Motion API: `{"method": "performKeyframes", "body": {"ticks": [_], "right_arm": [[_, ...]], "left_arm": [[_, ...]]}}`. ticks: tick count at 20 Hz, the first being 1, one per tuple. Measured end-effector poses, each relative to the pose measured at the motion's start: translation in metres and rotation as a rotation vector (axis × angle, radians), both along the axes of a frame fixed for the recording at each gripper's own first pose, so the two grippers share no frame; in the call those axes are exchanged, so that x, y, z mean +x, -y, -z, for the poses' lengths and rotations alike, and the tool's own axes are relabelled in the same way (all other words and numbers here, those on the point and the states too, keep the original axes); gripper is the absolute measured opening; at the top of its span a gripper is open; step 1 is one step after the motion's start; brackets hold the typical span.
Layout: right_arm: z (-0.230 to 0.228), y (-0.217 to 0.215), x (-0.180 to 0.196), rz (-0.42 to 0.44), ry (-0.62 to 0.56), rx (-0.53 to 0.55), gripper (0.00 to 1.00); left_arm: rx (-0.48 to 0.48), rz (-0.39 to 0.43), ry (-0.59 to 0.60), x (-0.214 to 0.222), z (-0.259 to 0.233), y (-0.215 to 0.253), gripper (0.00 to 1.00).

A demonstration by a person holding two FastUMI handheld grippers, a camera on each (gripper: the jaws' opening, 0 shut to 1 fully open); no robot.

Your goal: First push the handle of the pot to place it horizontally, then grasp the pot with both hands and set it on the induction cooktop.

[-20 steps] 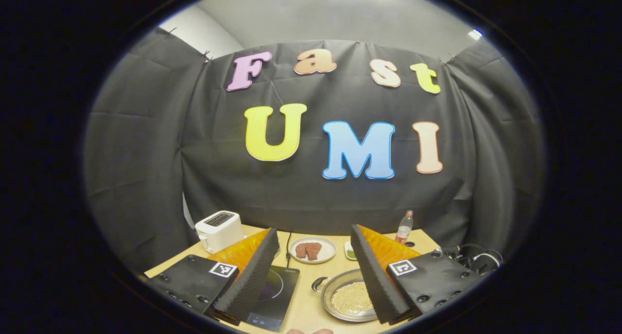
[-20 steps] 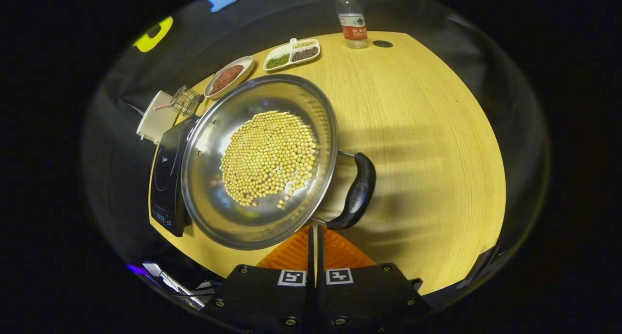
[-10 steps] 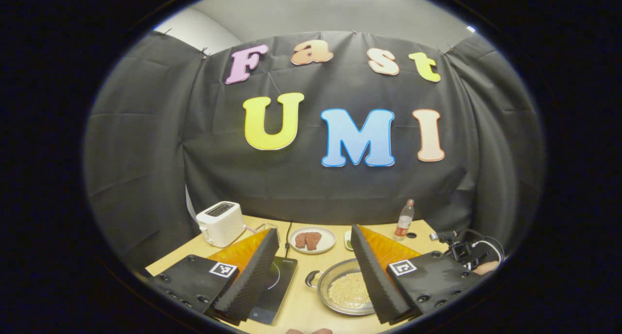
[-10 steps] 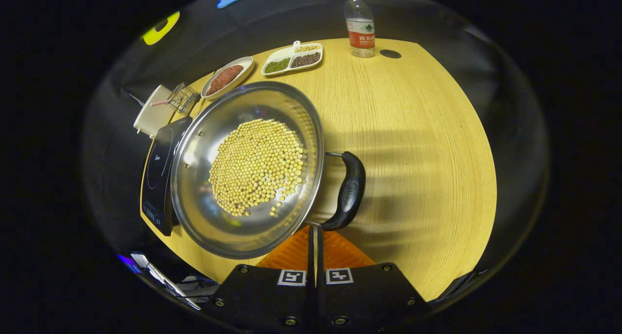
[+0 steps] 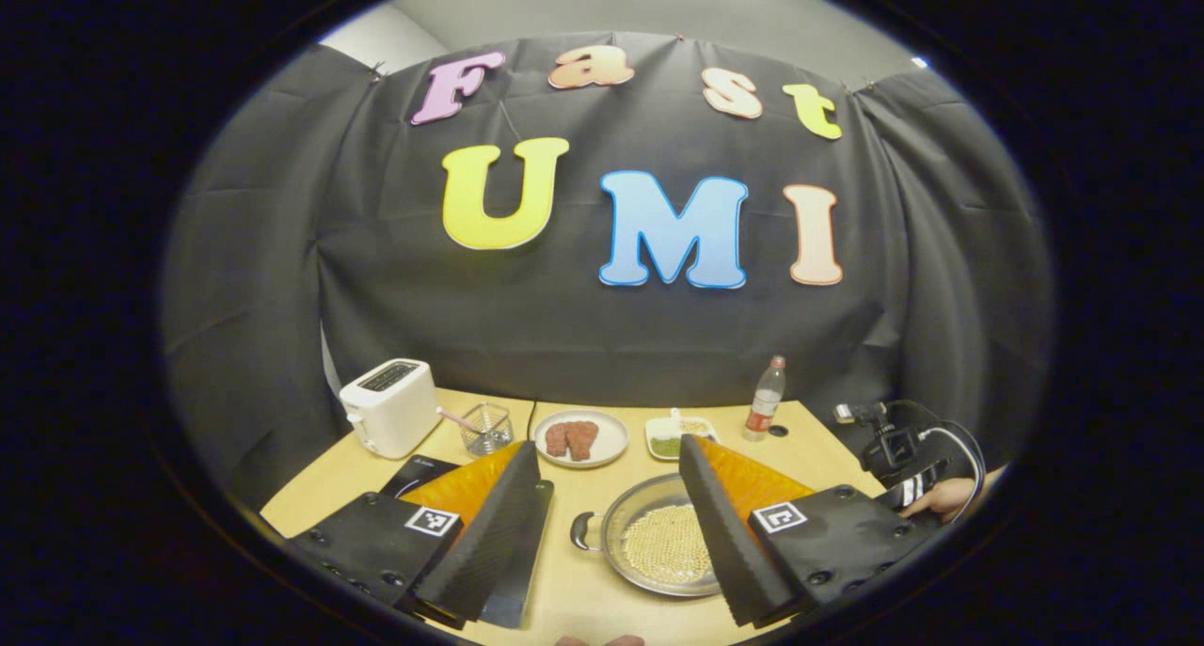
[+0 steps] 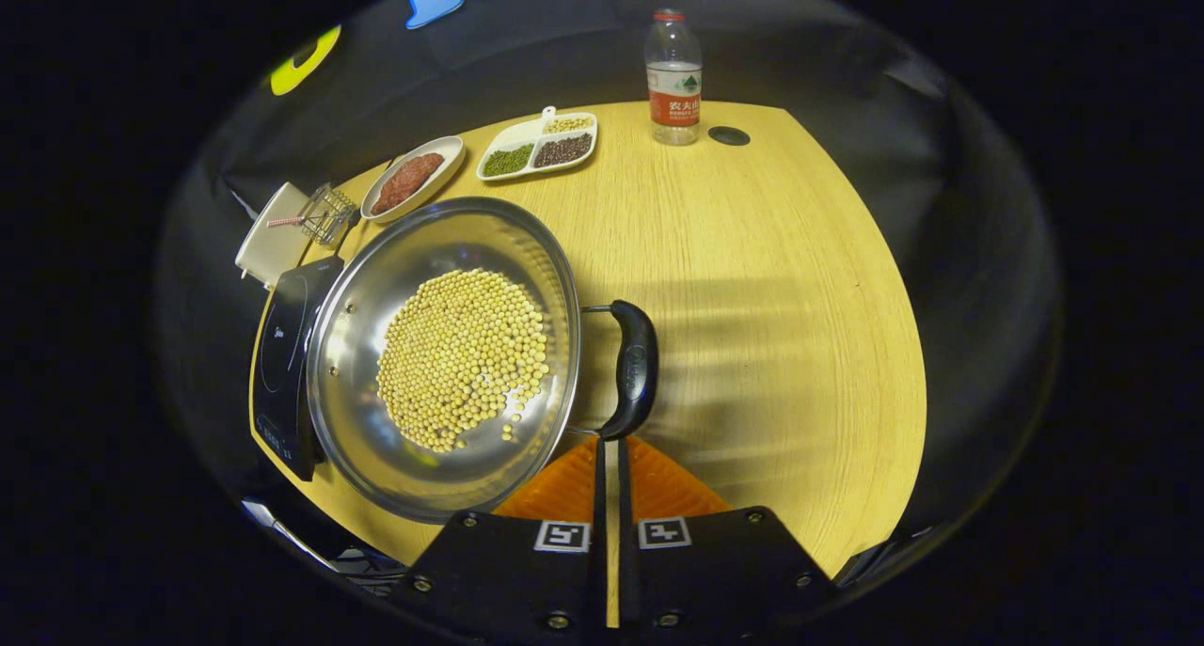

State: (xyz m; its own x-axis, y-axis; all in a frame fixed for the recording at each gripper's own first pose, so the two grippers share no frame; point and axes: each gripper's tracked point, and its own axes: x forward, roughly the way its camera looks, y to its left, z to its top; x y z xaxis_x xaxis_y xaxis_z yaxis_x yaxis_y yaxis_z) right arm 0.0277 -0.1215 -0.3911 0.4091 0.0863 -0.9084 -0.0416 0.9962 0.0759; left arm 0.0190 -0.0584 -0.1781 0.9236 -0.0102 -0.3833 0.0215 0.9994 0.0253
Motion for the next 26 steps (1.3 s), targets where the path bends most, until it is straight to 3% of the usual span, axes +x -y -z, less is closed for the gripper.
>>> {"method": "performKeyframes", "body": {"ticks": [1, 3, 5, 6, 12, 26], "right_arm": [[-0.006, 0.006, 0.002, 0.007, 0.03, -0.016, 0.1], [-0.018, 0.014, 0.004, 0.008, 0.086, -0.05, 0.34], [-0.042, 0.021, 0.004, 0.005, 0.156, -0.078, 0.82], [-0.044, 0.021, 0.006, 0.001, 0.19, -0.077, 1.0], [-0.063, -0.002, 0.016, -0.002, 0.3, 0.006, 1.0], [0.002, -0.009, 0.054, 0.067, 0.195, 0.011, 1.0]], "left_arm": [[-0.01, 0.01, -0.015, 0.001, 0.008, -0.002, 0.95], [-0.034, 0.028, -0.04, 0.005, 0.02, -0.004, 0.95], [-0.056, 0.048, -0.068, 0.01, 0.034, -0.005, 0.98], [-0.064, 0.058, -0.085, 0.014, 0.042, -0.005, 0.95], [-0.103, 0.12, -0.22, 0.032, 0.104, 0.0, 0.98], [-0.084, 0.107, -0.501, 0.079, 0.261, -0.029, 0.98]]}}
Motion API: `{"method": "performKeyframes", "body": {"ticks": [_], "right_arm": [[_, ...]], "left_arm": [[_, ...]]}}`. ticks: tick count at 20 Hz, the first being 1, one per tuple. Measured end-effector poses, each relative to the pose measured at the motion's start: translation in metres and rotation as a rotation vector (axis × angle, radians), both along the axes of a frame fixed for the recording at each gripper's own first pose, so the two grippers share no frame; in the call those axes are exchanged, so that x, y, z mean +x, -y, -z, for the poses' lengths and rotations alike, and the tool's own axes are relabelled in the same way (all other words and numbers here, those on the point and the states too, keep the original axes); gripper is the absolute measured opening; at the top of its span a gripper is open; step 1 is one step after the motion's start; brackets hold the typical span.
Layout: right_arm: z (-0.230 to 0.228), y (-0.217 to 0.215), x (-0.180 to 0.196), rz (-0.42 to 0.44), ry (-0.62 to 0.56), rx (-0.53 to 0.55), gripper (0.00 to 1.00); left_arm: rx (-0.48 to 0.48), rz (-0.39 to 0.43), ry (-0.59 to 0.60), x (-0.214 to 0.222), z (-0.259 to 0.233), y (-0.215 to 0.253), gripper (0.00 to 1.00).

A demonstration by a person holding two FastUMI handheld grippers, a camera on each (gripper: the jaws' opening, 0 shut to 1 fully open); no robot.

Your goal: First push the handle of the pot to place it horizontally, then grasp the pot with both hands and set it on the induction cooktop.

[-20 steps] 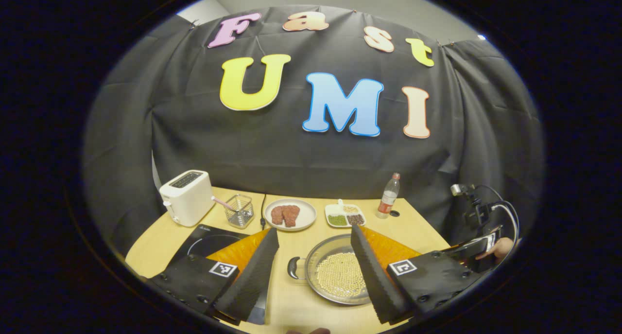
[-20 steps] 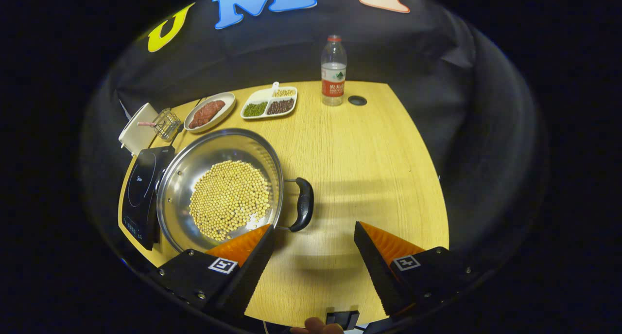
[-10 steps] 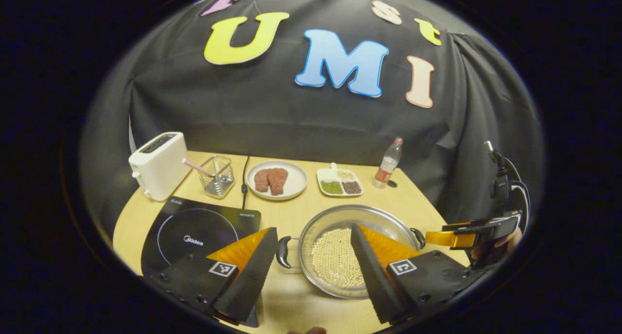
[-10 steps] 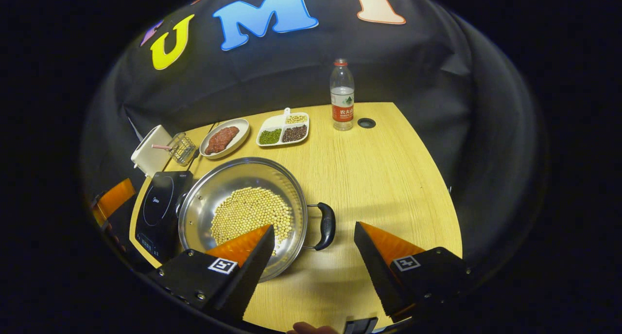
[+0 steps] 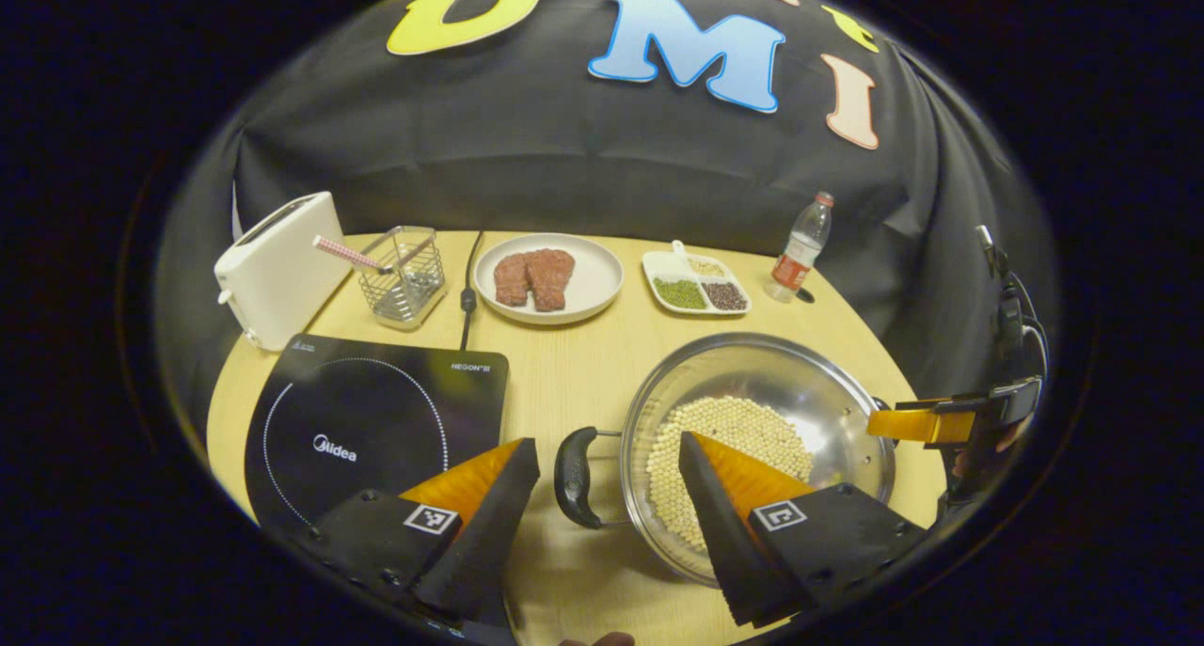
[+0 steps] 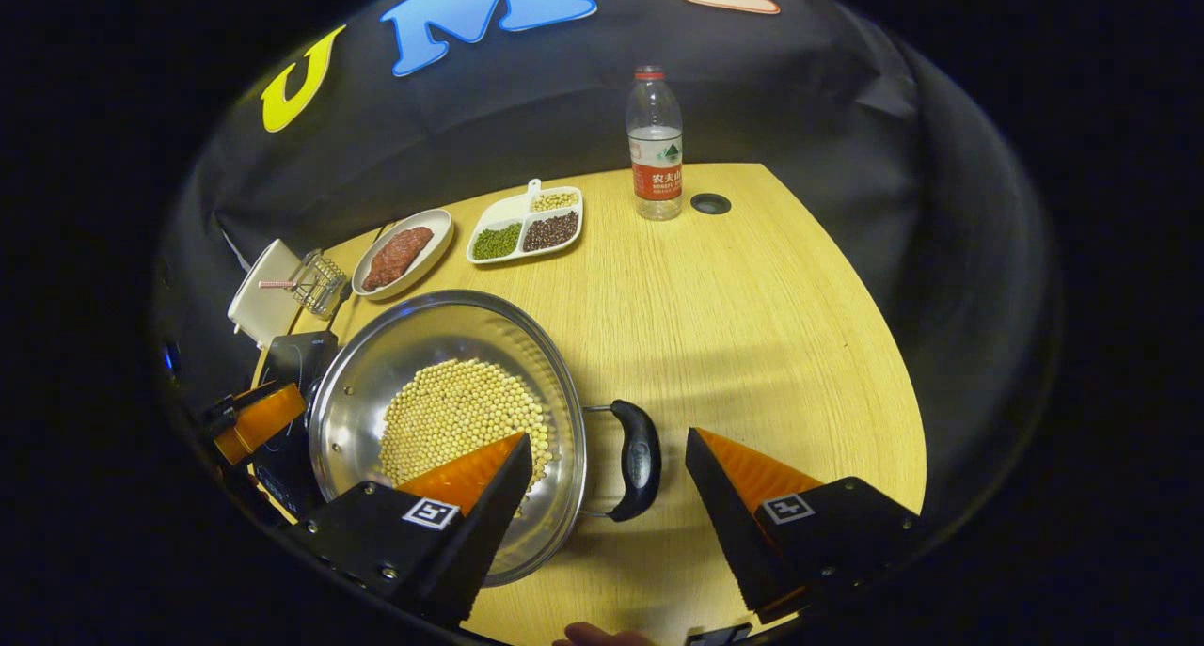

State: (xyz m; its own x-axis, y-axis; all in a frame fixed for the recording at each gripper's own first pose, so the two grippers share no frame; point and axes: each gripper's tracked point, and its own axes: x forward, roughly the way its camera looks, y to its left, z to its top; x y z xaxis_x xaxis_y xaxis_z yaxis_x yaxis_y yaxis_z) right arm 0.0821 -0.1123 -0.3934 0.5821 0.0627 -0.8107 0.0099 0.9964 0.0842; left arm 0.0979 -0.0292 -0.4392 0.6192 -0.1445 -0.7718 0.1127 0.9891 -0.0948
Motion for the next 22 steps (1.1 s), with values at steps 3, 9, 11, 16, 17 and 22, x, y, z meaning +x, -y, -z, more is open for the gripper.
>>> {"method": "performKeyframes", "body": {"ticks": [3, 9, 11, 16, 17, 22], "right_arm": [[0.01, -0.001, 0.005, 0.006, -0.018, -0.003, 1.0], [0.029, -0.002, 0.014, 0.006, -0.049, -0.027, 0.94], [0.035, -0.002, 0.016, 0.013, -0.066, -0.028, 0.9], [0.048, -0.002, 0.012, 0.032, -0.104, -0.004, 0.68], [0.045, -0.001, 0.013, 0.033, -0.106, 0.006, 0.68], [0.047, -0.003, 0.008, 0.039, -0.123, 0.035, 0.55]], "left_arm": [[0.012, 0.023, -0.027, 0.006, 0.017, 0.001, 0.98], [0.032, 0.055, -0.089, 0.008, 0.05, -0.001, 0.84], [0.035, 0.069, -0.112, 0.004, 0.056, 0.001, 0.81], [0.05, 0.084, -0.15, 0.003, 0.065, -0.002, 0.66], [0.046, 0.08, -0.159, 0.003, 0.065, -0.002, 0.65], [0.068, 0.094, -0.164, 0.003, 0.063, -0.002, 0.61]]}}
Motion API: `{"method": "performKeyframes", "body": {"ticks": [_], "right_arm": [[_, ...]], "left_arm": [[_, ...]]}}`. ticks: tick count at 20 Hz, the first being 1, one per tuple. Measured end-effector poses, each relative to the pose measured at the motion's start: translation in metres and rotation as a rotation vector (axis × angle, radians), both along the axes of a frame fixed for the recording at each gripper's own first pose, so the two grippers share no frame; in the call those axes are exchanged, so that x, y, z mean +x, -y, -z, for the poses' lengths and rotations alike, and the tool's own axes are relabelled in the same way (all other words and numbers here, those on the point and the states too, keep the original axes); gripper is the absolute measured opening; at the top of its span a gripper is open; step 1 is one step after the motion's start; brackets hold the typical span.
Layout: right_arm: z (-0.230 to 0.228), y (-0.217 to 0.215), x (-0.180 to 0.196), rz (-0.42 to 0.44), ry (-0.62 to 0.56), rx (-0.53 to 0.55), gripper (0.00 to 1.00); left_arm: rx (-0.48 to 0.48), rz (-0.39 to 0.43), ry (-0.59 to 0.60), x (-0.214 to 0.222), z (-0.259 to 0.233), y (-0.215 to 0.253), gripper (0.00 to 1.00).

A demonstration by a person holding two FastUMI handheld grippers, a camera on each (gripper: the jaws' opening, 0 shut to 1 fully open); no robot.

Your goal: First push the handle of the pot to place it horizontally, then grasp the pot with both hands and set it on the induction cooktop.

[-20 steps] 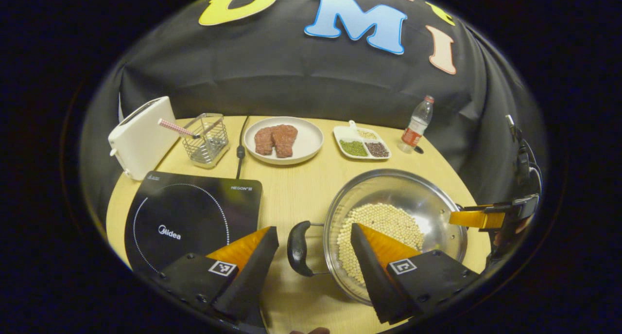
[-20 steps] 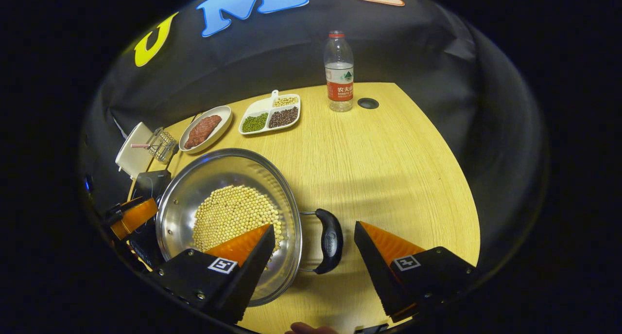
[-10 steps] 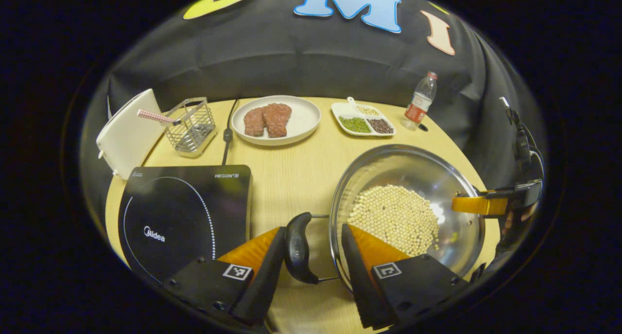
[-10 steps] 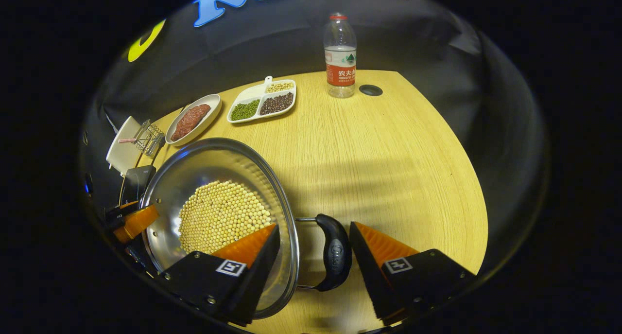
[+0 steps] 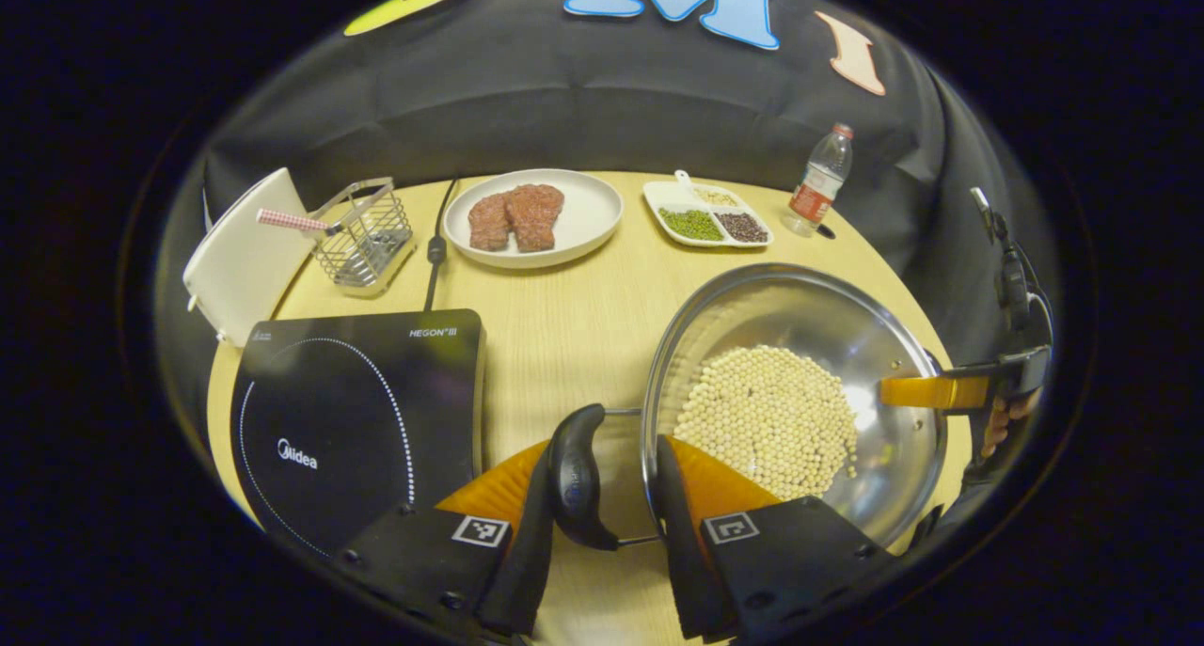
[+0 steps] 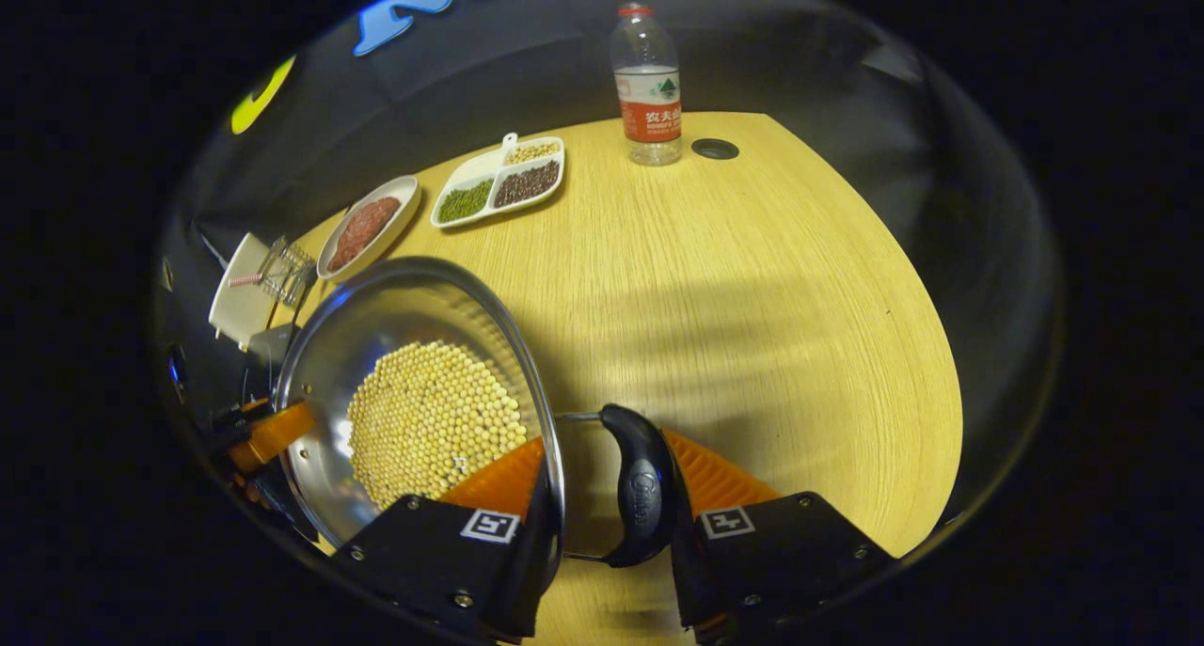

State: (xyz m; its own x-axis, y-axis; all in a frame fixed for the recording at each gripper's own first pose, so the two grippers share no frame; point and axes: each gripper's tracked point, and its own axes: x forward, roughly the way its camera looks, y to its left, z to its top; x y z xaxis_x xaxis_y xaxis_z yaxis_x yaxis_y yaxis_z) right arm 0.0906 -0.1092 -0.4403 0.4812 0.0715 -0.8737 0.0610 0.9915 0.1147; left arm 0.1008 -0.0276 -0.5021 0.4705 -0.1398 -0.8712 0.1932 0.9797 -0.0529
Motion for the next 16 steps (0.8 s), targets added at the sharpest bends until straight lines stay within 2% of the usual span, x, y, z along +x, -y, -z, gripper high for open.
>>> {"method": "performKeyframes", "body": {"ticks": [1, 2, 3, 4, 6, 8, 11, 16], "right_arm": [[0.0, 0.0, 0.0, 0.001, -0.005, 0.003, 0.49], [0.0, 0.001, 0.001, 0.002, -0.009, 0.005, 0.55], [-0.001, 0.002, 0.0, 0.002, -0.011, 0.006, 0.55], [-0.004, 0.002, 0.0, 0.0, -0.007, 0.003, 0.55], [-0.011, 0.005, -0.001, -0.005, 0.004, -0.006, 0.55], [-0.022, 0.003, -0.006, -0.004, 0.007, -0.008, 0.55], [-0.045, -0.003, -0.022, -0.012, 0.033, -0.013, 0.55], [-0.075, -0.022, -0.037, -0.015, 0.048, -0.017, 0.55]], "left_arm": [[0.007, 0.003, 0.006, 0.001, -0.001, 0.001, 0.61], [0.016, 0.009, 0.006, 0.0, -0.004, 0.002, 0.55], [0.02, 0.009, 0.01, 0.0, -0.007, 0.003, 0.55], [0.02, 0.006, 0.015, -0.001, -0.011, 0.004, 0.61], [0.017, 0.002, 0.017, -0.005, -0.022, 0.005, 0.55], [0.015, 0.0, 0.024, -0.008, -0.035, 0.005, 0.61], [0.008, -0.001, 0.038, -0.013, -0.059, 0.002, 0.55], [0.006, -0.009, 0.046, -0.024, -0.097, -0.015, 0.6]]}}
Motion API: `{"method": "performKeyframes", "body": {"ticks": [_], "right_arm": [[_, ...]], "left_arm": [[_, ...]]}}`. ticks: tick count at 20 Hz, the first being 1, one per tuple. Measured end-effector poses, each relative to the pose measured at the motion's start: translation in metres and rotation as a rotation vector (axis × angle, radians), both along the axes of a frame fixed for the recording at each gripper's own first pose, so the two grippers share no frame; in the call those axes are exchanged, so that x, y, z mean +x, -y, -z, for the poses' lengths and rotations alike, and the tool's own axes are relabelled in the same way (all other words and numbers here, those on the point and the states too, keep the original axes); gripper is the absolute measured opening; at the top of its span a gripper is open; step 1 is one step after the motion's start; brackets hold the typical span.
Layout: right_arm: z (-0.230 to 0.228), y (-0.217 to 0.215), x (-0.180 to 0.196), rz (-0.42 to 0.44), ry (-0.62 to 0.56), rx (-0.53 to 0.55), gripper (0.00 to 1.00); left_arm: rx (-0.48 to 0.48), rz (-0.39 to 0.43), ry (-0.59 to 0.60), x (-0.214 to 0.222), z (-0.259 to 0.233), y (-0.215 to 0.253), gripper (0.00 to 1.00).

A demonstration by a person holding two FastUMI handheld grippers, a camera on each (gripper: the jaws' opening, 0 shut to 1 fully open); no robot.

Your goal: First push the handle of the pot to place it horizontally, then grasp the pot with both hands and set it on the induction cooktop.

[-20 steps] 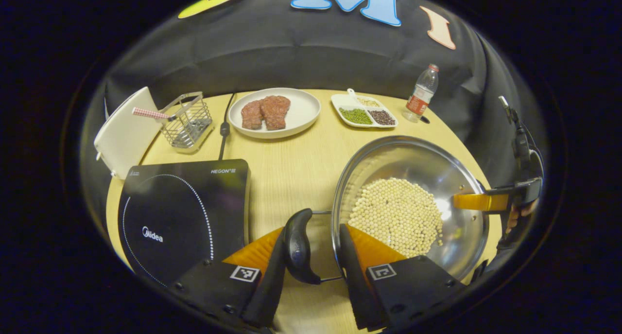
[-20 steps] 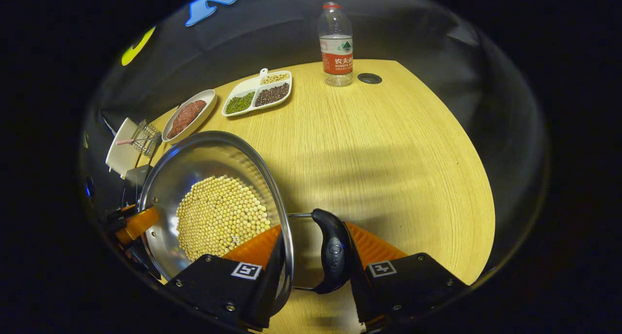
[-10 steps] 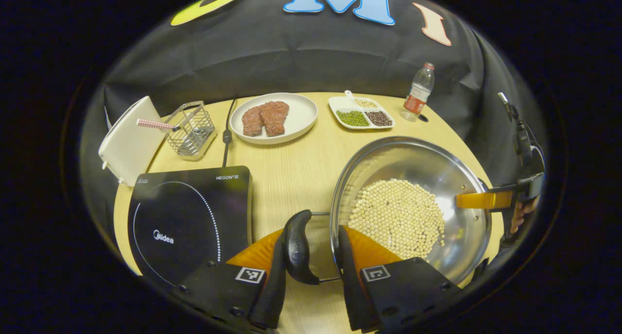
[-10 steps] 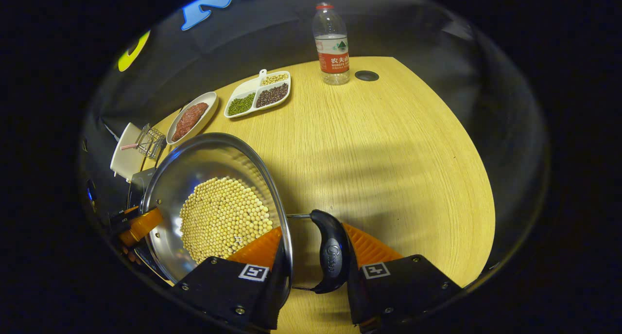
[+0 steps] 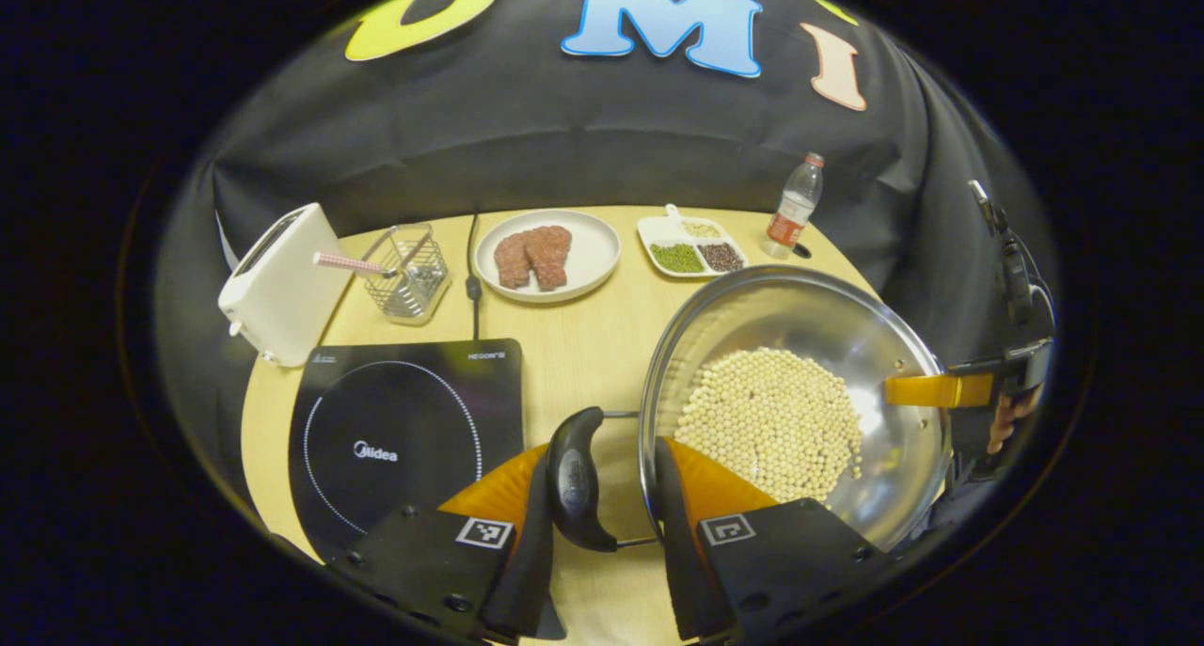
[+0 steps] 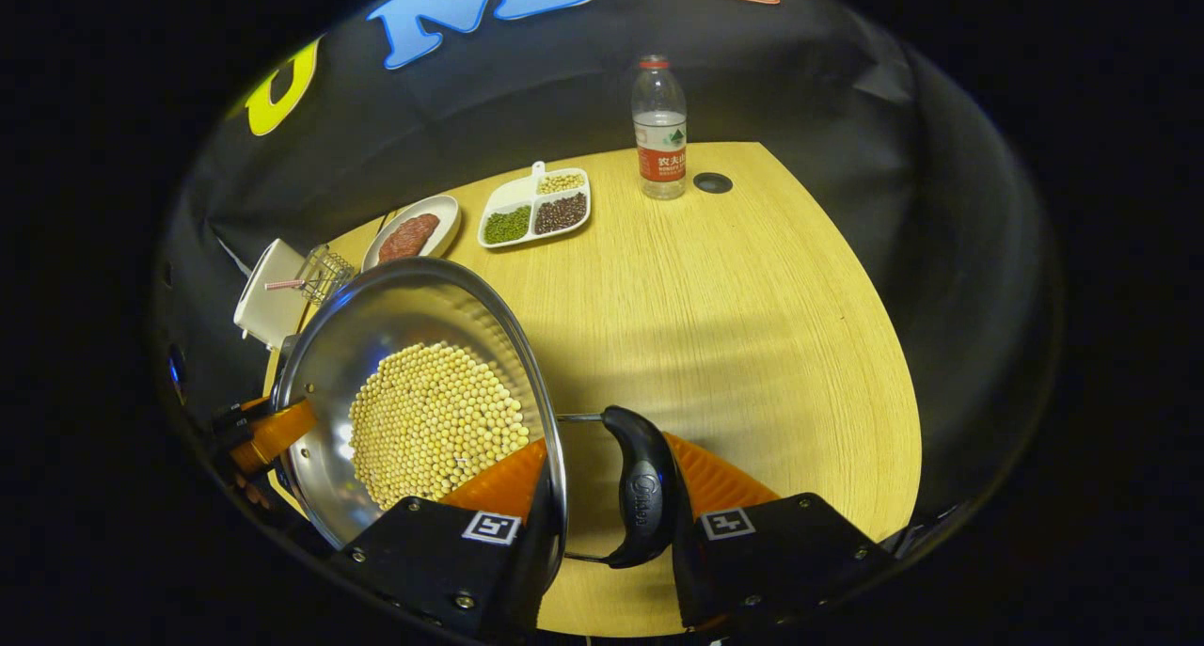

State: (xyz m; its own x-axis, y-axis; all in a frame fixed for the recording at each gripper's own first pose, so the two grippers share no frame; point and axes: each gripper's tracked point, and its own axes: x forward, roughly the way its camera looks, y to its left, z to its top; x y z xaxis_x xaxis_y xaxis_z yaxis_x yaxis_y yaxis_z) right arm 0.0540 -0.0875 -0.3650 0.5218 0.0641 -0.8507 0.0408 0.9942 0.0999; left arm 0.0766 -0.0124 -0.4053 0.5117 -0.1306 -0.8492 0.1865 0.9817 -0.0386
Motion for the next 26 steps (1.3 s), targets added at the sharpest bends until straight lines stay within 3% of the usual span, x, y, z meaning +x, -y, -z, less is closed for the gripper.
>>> {"method": "performKeyframes", "body": {"ticks": [7, 9, 18, 19, 21, 26], "right_arm": [[-0.03, -0.05, -0.018, -0.002, 0.018, 0.005, 0.55], [-0.034, -0.068, -0.021, -0.003, 0.019, 0.005, 0.55], [-0.035, -0.145, -0.028, -0.037, 0.011, -0.007, 0.55], [-0.035, -0.151, -0.028, -0.04, 0.008, -0.007, 0.55], [-0.034, -0.165, -0.03, -0.043, 0.001, -0.008, 0.55], [-0.026, -0.196, -0.028, -0.055, -0.015, -0.006, 0.55]], "left_arm": [[-0.001, 0.004, 0.014, -0.007, -0.042, -0.053, 0.61], [-0.005, 0.003, 0.009, -0.011, -0.048, -0.072, 0.58], [0.001, -0.021, -0.01, -0.018, -0.056, -0.155, 0.61], [0.004, -0.021, -0.011, -0.019, -0.057, -0.163, 0.58], [0.005, -0.025, -0.016, -0.018, -0.055, -0.176, 0.61], [0.011, -0.037, -0.03, -0.019, -0.052, -0.209, 0.58]]}}
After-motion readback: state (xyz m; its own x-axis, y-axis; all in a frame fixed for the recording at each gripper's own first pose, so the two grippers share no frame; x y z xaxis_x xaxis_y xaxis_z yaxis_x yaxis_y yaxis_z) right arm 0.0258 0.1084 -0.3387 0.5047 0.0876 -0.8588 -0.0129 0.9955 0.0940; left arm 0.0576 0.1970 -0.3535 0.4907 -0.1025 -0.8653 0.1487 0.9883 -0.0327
